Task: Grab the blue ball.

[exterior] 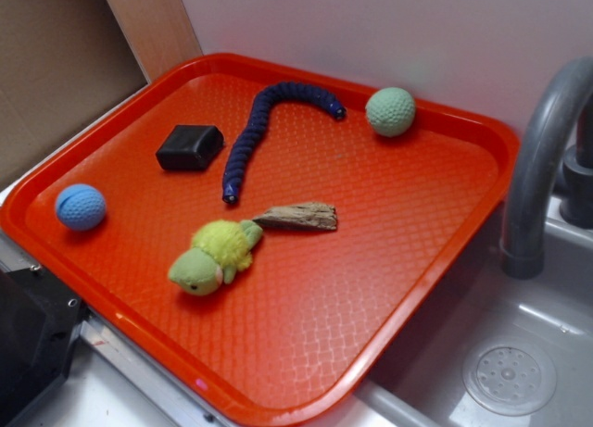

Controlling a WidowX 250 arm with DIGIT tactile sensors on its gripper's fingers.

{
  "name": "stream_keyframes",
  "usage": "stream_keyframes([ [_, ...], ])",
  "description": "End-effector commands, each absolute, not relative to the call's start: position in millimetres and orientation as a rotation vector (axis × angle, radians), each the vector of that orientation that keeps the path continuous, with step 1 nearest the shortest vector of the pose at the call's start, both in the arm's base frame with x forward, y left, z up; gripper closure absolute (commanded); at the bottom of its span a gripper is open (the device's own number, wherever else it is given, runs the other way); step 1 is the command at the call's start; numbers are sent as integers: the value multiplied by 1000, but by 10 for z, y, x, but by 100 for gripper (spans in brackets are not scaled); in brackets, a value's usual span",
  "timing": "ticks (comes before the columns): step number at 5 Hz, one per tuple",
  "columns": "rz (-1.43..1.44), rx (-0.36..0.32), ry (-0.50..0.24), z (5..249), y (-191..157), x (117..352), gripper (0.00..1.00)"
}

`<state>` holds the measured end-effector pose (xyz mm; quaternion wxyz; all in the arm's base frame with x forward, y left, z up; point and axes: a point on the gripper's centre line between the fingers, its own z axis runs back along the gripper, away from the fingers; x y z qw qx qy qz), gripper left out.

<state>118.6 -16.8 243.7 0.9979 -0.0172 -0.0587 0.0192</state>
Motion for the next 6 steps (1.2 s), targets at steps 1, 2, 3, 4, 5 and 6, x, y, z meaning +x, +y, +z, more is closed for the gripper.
stream_keyframes([
  [1,38,-34,-118,2437,-168,1186,0],
  [2,72,-7,-103,2039,216,1323,0],
  [3,96,1,-46,1704,441,1391,0],
  [4,71,13,12,1342,693,1406,0],
  [5,107,-11,87,1071,755,1297,0],
  [6,92,-59,123,837,723,1145,0],
])
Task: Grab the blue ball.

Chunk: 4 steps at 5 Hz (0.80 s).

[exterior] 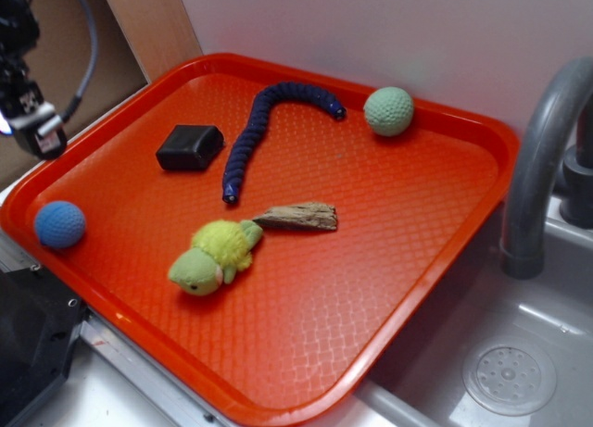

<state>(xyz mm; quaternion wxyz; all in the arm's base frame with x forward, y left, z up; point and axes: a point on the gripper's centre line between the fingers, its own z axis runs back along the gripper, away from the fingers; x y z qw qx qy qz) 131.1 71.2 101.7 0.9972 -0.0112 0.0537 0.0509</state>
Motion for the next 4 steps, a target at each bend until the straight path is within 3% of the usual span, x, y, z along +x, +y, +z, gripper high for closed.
stream_keyframes([
  [1,102,-53,99,639,780,1149,0],
  [3,75,-57,152,258,845,1136,0],
  [4,105,-79,145,273,806,1125,100],
])
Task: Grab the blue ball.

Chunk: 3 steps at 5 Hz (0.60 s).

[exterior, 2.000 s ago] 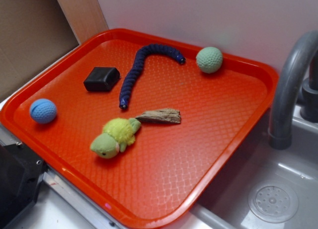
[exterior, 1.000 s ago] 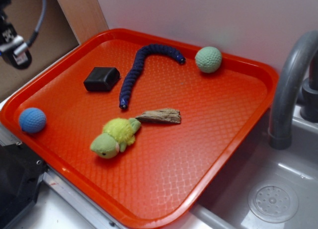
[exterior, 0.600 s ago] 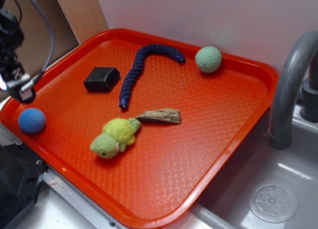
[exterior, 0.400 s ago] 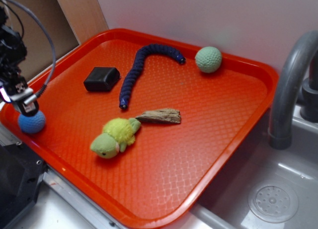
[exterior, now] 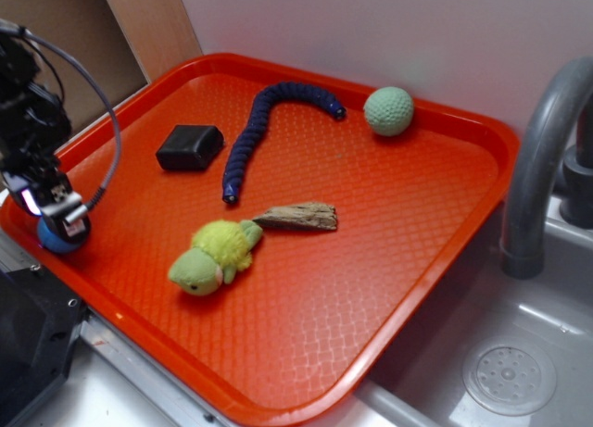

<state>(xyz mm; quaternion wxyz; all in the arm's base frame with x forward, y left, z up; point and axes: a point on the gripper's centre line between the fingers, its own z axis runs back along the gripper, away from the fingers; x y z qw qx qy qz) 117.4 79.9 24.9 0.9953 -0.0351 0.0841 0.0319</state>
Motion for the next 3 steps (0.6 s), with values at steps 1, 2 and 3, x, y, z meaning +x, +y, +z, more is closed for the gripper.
stream_keyframes([
  [1,139,-44,109,577,801,1208,100],
  [2,186,63,50,942,768,1397,100],
  [3,187,29,-62,1463,701,1726,100],
])
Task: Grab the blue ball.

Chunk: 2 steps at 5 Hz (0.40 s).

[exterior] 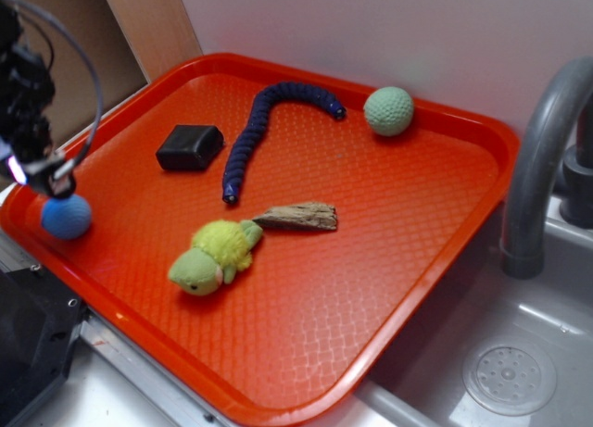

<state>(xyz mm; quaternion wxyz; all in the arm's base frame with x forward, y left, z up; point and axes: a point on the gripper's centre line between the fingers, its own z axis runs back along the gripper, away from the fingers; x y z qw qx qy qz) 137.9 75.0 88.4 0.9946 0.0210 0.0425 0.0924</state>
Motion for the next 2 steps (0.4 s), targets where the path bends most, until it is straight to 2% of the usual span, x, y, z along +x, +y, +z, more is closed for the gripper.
stream_keyframes([
  [1,183,29,-119,1845,648,1984,100],
  [2,148,20,-147,1993,567,2162,100],
])
